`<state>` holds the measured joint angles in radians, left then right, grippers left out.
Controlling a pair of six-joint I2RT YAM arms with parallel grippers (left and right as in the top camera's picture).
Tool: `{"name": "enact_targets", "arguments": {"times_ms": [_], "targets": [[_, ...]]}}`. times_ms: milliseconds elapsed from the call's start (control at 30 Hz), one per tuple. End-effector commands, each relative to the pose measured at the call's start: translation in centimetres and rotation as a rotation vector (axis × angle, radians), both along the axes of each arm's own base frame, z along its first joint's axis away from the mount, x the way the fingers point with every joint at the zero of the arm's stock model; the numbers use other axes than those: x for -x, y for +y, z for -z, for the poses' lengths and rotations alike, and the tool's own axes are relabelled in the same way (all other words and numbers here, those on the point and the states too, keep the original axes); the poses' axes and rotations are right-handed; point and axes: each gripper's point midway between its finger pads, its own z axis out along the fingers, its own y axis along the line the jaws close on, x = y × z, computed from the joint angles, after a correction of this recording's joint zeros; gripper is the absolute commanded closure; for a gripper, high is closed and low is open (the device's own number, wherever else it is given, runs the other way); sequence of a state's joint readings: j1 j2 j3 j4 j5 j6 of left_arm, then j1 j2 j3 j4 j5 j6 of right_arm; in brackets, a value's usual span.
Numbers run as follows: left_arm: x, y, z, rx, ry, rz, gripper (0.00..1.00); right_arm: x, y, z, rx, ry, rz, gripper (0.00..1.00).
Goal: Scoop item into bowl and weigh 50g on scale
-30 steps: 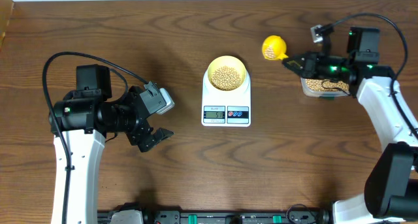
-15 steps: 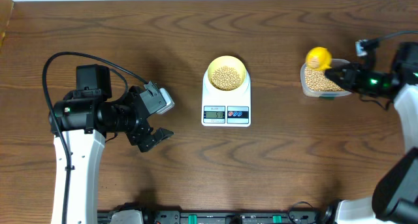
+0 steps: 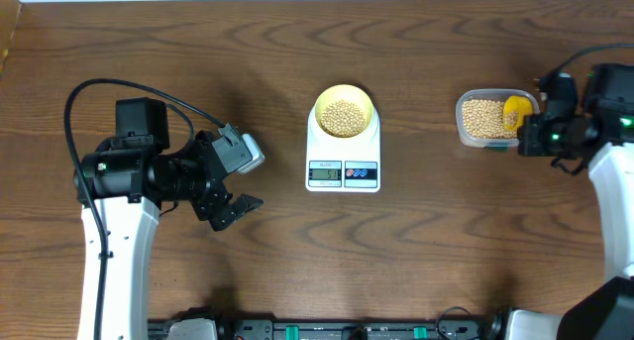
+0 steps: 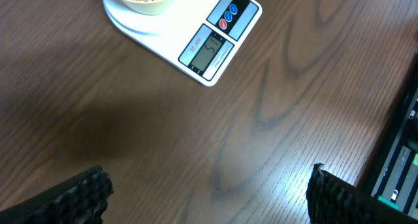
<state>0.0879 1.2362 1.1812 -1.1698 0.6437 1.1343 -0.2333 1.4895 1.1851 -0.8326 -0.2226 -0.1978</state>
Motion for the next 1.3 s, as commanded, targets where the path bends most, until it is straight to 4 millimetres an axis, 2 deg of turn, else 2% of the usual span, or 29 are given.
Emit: {"name": "enact_targets", "arguments": {"times_ms": [0,133,233,433,600,667,733,800,900,967,1067,1267], "targets": [[0.2,0.0,0.3,-0.008,-0.001,0.015,0.02,0.3,-2.2,0.3,0.246,0.04,0.021,0.98],[0.2,0.0,0.3,-0.008,-0.001,0.015,0.02,0.2,-3.1,-0.3,0.415,0.048,0.039,0.99],[0.2,0.0,0.3,-0.008,-0.001,0.015,0.02,-0.4,-3.1,-0.8,0.476,0.03,0.037,0.99],[0.2,0.0,0.3,-0.008,-0.001,0.015,0.02,-1.8,-2.3,-1.9,0.567,-0.028,-0.007,0.99],[0.2,0.0,0.3,-0.008,-0.001,0.015,0.02,-3.2,-0.4,-2.6,0.592,-0.091,-0.086,0.99],[0.2,0.0,0.3,-0.009,-0.001,0.014,0.02,-3.9,1.4,-2.7,0.551,-0.128,-0.135,0.99],[0.2,0.0,0.3,-0.008,-0.001,0.015,0.02,-4.6,5.3,-2.5,0.405,-0.19,-0.243,0.99],[0.2,0.0,0.3,-0.008,-0.001,0.015,0.02,-5.1,10.1,-3.1,0.215,-0.266,-0.378,0.99],[0.2,0.0,0.3,-0.008,-0.001,0.015,0.02,-5.0,16.9,-5.6,-0.06,-0.4,-0.564,0.99],[0.2,0.0,0.3,-0.008,-0.001,0.015,0.02,-5.0,19.5,-7.3,-0.174,-0.459,-0.605,0.99],[0.2,0.0,0.3,-0.008,-0.001,0.015,0.02,-4.8,21.7,-8.1,-0.225,-0.488,-0.641,0.99],[0.2,0.0,0.3,-0.008,-0.001,0.015,0.02,-4.0,24.7,-5.6,-0.224,-0.423,-0.702,0.99]]}}
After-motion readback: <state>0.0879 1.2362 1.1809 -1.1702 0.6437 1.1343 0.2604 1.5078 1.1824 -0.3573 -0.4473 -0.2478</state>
